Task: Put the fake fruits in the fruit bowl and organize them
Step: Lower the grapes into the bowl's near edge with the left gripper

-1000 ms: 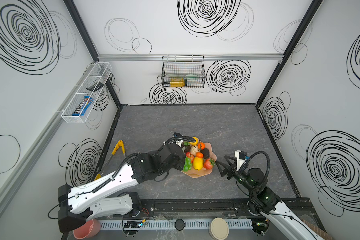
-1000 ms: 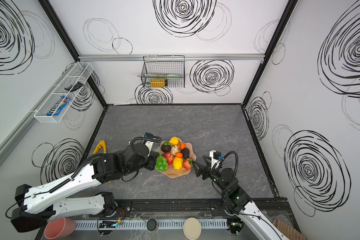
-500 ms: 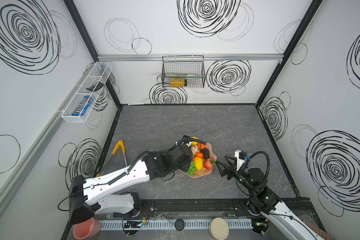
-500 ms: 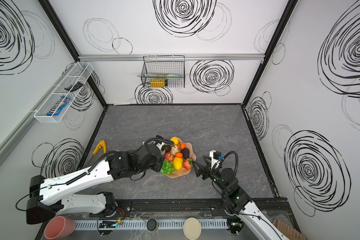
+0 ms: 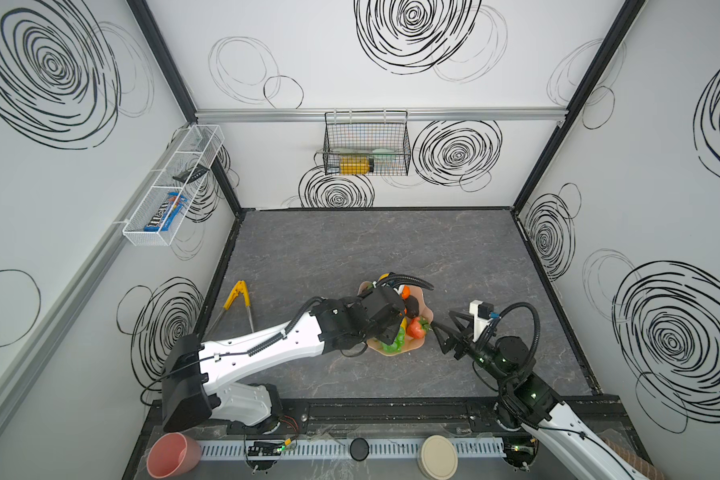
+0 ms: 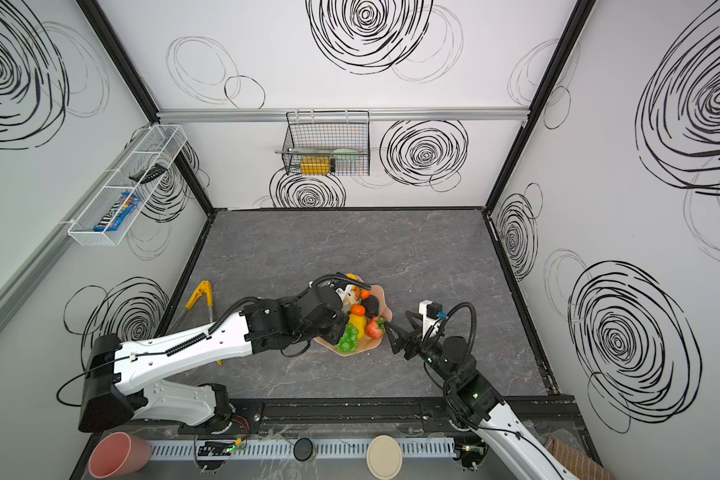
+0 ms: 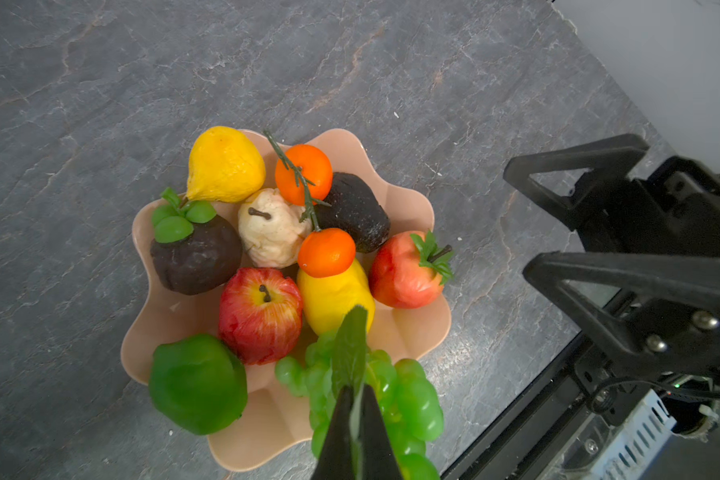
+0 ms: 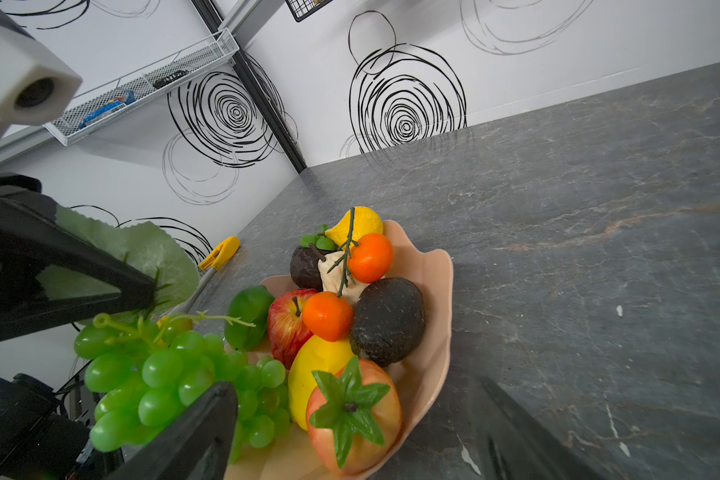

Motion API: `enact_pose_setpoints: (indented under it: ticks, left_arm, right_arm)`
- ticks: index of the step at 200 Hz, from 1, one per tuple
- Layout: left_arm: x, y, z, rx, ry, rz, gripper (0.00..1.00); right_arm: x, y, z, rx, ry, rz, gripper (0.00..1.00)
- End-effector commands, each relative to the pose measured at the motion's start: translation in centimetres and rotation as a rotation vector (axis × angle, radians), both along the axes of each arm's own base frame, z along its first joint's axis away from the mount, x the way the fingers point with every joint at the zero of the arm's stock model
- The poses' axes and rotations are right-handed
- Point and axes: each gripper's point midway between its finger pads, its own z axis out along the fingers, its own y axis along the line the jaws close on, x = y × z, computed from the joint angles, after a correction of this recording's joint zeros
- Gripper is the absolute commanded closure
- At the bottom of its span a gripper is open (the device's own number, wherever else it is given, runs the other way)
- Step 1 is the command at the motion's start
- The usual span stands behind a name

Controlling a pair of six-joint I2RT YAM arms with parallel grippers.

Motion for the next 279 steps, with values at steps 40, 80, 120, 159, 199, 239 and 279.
enact_pose_setpoints:
  ticks: [40,80,120,159,199,239,279]
  left_arm:
    - [0.3,-3.9,1.4,-0.110,-0.016,-0.052,1.00]
    - [1.2,-4.3,0.8,-0.132,-0.011,-0.024,1.00]
    - [2.5,-1.2,-0.1,-0.167,0.002,0.071,1.00]
    - [2.6,3.0,-2.9,-0.138,0.047,0.165,0.99]
    - [2.3,5.3,-4.4,-0.144,0.078,0.213,0.98]
    - [3.0,4.4,-4.2,-0.163,0.077,0.211,0.93]
    - [3.8,3.6,-3.3,-0.194,0.062,0.199,0.93]
  right_arm:
    - [0.2,-0.2,0.3,0.005,-0.020,-0.011,0.09]
    - [0.2,-0.2,0.3,0.006,-0.020,-0.010,0.09]
    - [0.2,-0.2,0.2,0.004,-0.019,-0.011,0.09]
    - [0.2,-0.1,0.3,0.006,-0.019,-0.009,0.09]
    - [0.2,-0.1,0.2,0.006,-0.020,-0.007,0.09]
    - [0.2,-0.1,0.3,0.007,-0.021,-0.008,0.09]
    - [0.1,-0.1,0.3,0.007,-0.020,-0.007,0.09]
